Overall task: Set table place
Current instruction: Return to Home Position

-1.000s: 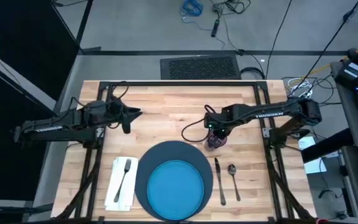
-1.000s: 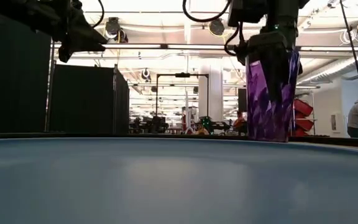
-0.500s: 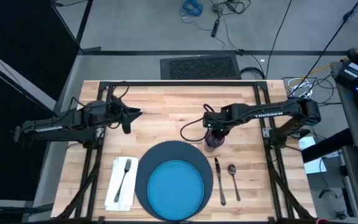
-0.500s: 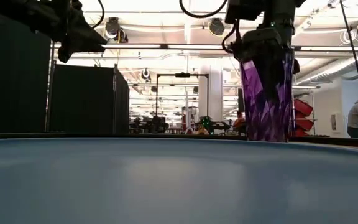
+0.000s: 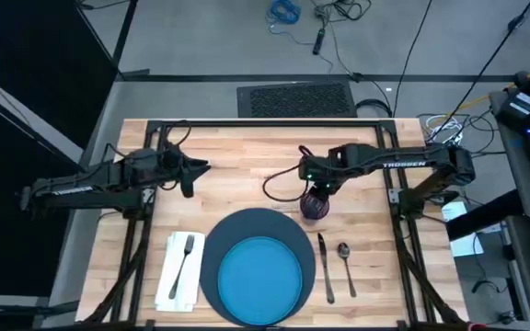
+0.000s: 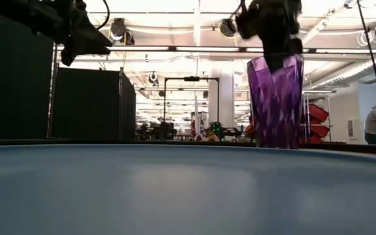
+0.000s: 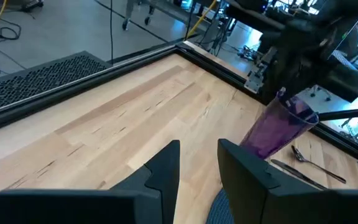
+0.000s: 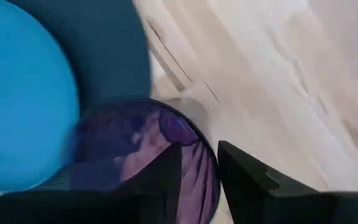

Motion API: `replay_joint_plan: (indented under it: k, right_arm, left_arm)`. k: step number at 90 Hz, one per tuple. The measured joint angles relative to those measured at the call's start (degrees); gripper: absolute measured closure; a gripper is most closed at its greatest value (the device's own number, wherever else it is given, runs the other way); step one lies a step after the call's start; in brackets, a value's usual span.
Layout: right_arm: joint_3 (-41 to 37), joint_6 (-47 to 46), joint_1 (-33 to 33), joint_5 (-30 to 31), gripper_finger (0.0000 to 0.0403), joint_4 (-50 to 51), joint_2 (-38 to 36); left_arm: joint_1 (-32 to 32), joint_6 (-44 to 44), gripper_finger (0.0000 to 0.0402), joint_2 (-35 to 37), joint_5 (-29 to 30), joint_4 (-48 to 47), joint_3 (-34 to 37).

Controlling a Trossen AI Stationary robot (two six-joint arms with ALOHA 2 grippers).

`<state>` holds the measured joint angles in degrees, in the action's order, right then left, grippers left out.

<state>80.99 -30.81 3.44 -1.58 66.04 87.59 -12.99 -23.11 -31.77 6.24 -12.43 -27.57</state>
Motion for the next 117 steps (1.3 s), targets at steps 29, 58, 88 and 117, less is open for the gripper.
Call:
replay_joint_plan:
  k: [29,58,88,117]
  right_arm:
    - [13.1,8.45,-0.88,1.39,0.0312,10.67,-0.35]
    - [12.75,6.34,-7.26,13.59,0.0312,10.18,-14.13]
    - [-17.13,9.22,-29.26,17.75,0.0312,-25.92,-40.01]
    - [-49.19,19.84,-39.97,17.75,0.0312,-71.52,-47.05]
  left_arm:
    - [0.0,0.33,0.0309,0.02,0.02,1.22,0.0]
    - [0.02,5.99,0.0309,1.34,0.07,13.8,0.0]
    - [0.0,12.02,0.0309,4.33,0.09,16.64,0.0]
    - [1.59,13.9,0.0309,6.47,-2.73,17.29,0.0]
